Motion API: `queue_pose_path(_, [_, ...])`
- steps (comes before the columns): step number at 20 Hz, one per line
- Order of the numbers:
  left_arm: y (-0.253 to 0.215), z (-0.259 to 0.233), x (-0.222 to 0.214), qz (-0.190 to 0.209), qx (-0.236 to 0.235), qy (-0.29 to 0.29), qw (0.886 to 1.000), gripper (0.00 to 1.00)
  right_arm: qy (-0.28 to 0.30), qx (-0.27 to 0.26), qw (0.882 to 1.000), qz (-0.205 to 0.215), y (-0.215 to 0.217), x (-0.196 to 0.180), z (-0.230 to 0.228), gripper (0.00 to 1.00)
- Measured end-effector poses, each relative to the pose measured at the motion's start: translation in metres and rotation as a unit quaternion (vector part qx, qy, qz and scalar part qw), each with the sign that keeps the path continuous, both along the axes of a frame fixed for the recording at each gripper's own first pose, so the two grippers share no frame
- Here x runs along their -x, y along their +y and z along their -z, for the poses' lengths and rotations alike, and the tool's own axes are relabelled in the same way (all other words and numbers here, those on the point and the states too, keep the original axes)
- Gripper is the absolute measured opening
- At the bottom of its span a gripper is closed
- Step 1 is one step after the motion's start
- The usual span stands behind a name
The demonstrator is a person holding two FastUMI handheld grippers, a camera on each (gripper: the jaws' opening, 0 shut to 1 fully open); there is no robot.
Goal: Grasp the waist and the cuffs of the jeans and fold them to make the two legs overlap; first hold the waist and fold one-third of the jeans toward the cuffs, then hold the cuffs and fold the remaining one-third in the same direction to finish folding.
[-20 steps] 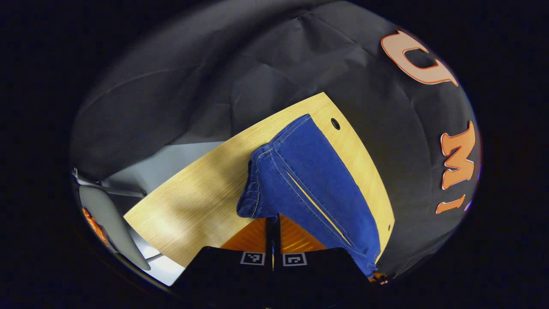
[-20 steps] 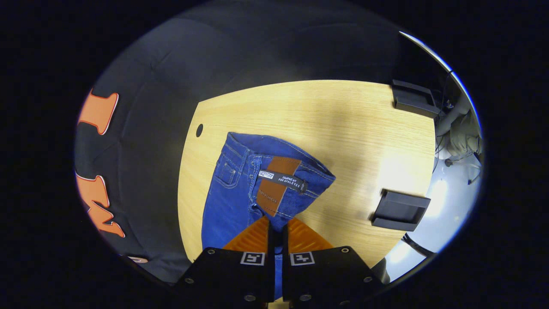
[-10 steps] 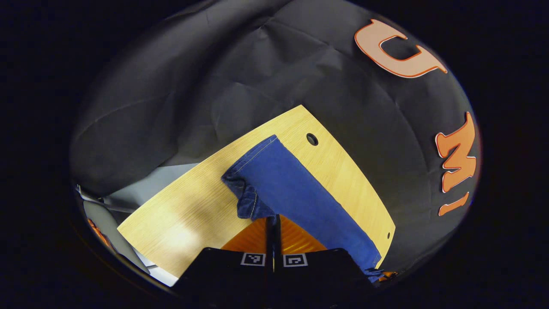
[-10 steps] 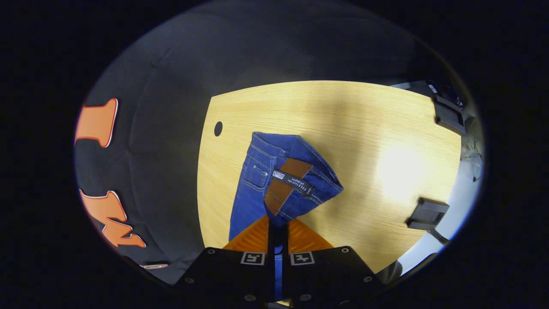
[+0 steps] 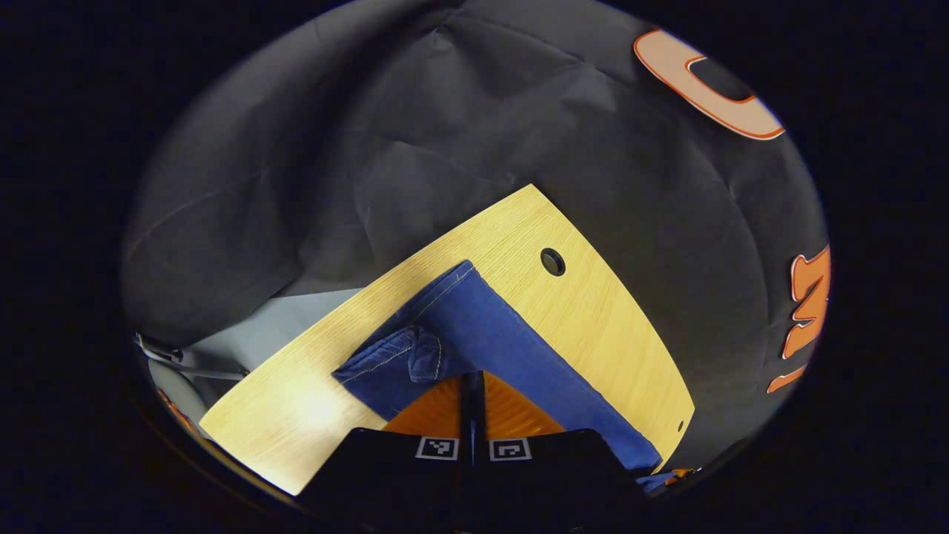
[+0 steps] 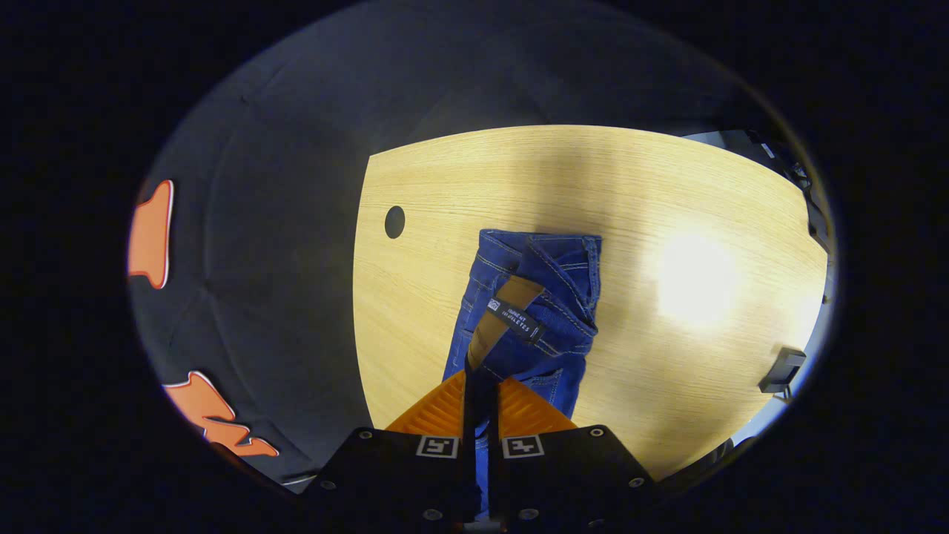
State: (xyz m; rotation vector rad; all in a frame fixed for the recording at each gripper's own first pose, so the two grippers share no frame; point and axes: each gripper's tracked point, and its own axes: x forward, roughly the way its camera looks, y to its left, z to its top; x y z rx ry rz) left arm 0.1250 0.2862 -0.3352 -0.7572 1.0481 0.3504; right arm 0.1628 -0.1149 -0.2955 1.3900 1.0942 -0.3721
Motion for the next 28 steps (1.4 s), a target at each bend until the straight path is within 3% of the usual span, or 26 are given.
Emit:
queue_pose_path(7, [-0.003,0.023,-0.046,0.041,-0.035,0.03,0.998,0.01,0.046,-0.017,0.999,-0.015,0.018,-0.056,0.025,0.07])
queue_pose_path(11, [-0.003,0.028,-0.06,0.058,-0.05,0.034,0.996,0.01,0.065,-0.044,0.997,0.002,0.023,-0.065,0.026,0.08])
queue_pose_path(13, [-0.006,0.027,-0.06,0.079,-0.065,0.04,0.994,0.06,0.047,-0.053,0.997,0.01,0.024,-0.073,0.018,0.17])
queue_pose_path(14, [-0.007,0.028,-0.062,0.085,-0.073,0.039,0.993,0.11,0.027,-0.052,0.998,0.014,0.021,-0.078,0.01,0.22])
queue_pose_path(15, [-0.008,0.022,-0.066,0.088,-0.076,0.033,0.993,0.17,0.011,-0.047,0.999,0.011,0.019,-0.082,0.005,0.36])
queue_pose_path(16, [-0.009,0.018,-0.072,0.088,-0.079,0.019,0.993,0.19,-0.004,-0.041,0.999,0.007,0.016,-0.083,0.001,0.42])
queue_pose_path(17, [-0.008,0.013,-0.08,0.082,-0.085,0.003,0.993,0.3,-0.015,-0.031,0.999,-0.003,0.014,-0.08,-0.002,0.54])
queue_pose_path(18, [-0.006,0.009,-0.085,0.076,-0.095,-0.016,0.992,0.47,-0.021,-0.02,0.999,-0.015,0.013,-0.072,-0.004,0.49])
queue_pose_path(19, [-0.001,0.004,-0.089,0.071,-0.111,-0.027,0.991,0.55,-0.024,-0.006,0.999,-0.03,0.013,-0.063,-0.003,0.58])
queue_pose_path(20, [0.003,0.0,-0.088,0.076,-0.125,-0.024,0.989,0.55,-0.023,0.011,0.999,-0.046,0.011,-0.053,0.0,0.71])
queue_pose_path(21, [0.0,-0.005,-0.078,0.083,-0.129,-0.018,0.988,0.63,-0.022,0.031,0.997,-0.066,0.009,-0.045,0.005,0.66])
queue_pose_path(22, [-0.005,-0.014,-0.075,0.093,-0.126,-0.019,0.988,0.8,-0.021,0.055,0.995,-0.084,0.005,-0.036,0.012,0.8])
queue_pose_path(24, [-0.018,-0.022,-0.074,0.105,-0.119,-0.028,0.987,0.75,-0.003,0.099,0.988,-0.121,-0.004,-0.016,0.031,0.87])
queue_pose_path(26, [-0.027,-0.037,-0.07,0.114,-0.116,-0.035,0.986,0.9,0.028,0.127,0.98,-0.149,-0.014,0.009,0.049,0.95])
queue_pose_path(28, [-0.034,-0.049,-0.064,0.127,-0.114,-0.041,0.984,0.91,0.041,0.128,0.98,-0.15,-0.018,0.014,0.061,0.97])
